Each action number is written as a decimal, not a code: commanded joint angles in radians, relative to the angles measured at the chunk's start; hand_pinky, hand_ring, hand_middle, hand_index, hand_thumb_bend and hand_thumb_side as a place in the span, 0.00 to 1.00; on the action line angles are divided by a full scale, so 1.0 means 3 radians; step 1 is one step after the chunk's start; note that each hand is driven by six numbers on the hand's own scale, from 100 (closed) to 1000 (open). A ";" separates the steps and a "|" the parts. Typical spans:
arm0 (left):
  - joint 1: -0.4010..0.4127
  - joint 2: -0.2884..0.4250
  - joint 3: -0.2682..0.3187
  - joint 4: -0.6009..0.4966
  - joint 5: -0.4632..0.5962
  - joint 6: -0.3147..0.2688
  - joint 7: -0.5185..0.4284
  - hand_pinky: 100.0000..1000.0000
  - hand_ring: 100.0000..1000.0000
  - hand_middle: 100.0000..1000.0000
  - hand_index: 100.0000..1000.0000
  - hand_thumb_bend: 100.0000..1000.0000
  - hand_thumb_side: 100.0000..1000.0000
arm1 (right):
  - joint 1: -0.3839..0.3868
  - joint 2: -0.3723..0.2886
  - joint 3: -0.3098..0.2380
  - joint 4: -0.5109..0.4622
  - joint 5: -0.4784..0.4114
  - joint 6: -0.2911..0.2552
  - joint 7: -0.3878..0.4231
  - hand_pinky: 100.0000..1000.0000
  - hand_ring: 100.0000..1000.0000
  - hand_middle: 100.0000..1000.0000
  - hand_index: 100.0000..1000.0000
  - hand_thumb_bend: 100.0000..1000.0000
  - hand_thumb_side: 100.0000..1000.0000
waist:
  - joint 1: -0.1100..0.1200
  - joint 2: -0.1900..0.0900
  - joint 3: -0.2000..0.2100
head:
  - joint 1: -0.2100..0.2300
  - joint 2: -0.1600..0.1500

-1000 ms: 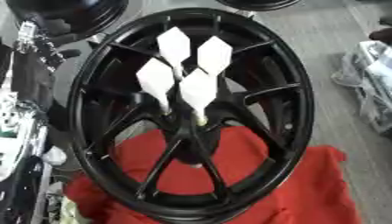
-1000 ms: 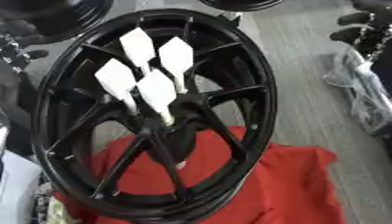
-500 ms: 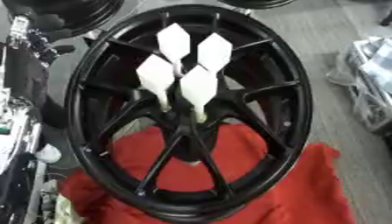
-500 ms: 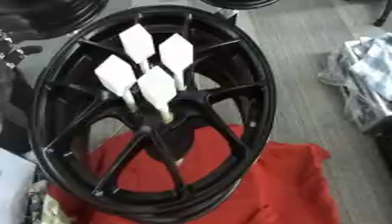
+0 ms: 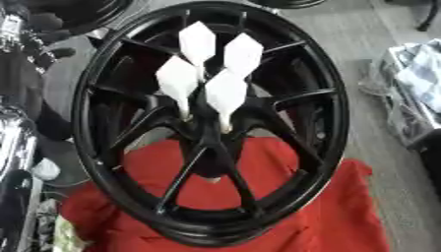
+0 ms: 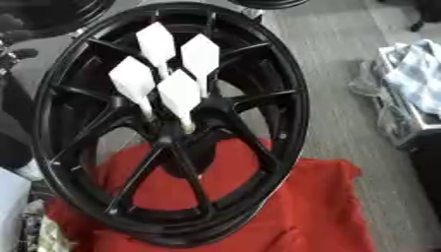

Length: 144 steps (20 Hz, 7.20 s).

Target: Pull the pin out of the wheel hub.

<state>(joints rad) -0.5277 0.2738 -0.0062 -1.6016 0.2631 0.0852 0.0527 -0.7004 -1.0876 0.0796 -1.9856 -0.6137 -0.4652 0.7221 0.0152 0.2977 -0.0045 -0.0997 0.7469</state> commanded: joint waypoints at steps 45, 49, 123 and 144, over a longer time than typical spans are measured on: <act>-0.0012 0.0110 0.0071 -0.0053 0.0007 -0.0008 0.0056 0.66 0.73 0.66 0.67 0.00 0.76 | -0.0790 0.0530 0.1114 0.0059 0.1854 -0.0232 0.0605 0.80 0.68 0.71 0.87 0.00 0.22 | -0.0053 -0.0133 0.0029 | -0.0019 0.0023; -0.0016 0.0086 0.0110 -0.0077 0.0015 -0.0019 0.0093 0.66 0.73 0.66 0.67 0.00 0.75 | -0.0830 0.0638 0.1094 0.0202 0.1933 -0.0326 0.0607 0.79 0.63 0.72 0.87 0.03 0.24 | -0.0048 -0.0146 0.0030 | -0.0050 0.0036; 0.0060 0.0293 0.0231 -0.0103 0.0158 -0.0051 0.0233 0.66 0.73 0.65 0.67 0.00 0.76 | -0.0986 0.1232 0.1195 0.1929 0.3044 -0.1473 0.0616 0.87 0.77 0.73 0.85 0.27 0.50 | -0.0061 -0.0040 0.0285 | -0.0407 0.0018; 0.0070 0.0296 0.0236 -0.0095 0.0159 -0.0041 0.0245 0.66 0.73 0.64 0.67 0.00 0.76 | -0.0987 0.1244 0.1195 0.1989 0.3044 -0.1360 0.0616 0.85 0.75 0.63 0.79 0.17 0.47 | -0.0063 -0.0018 0.0295 | -0.0437 -0.0012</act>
<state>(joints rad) -0.5004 0.3340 0.0531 -1.6145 0.3093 0.0729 0.1234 -0.9797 -0.6995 0.4451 -1.3848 0.2997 -0.5766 0.6106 -0.0036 0.3075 0.0828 -0.2281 0.7534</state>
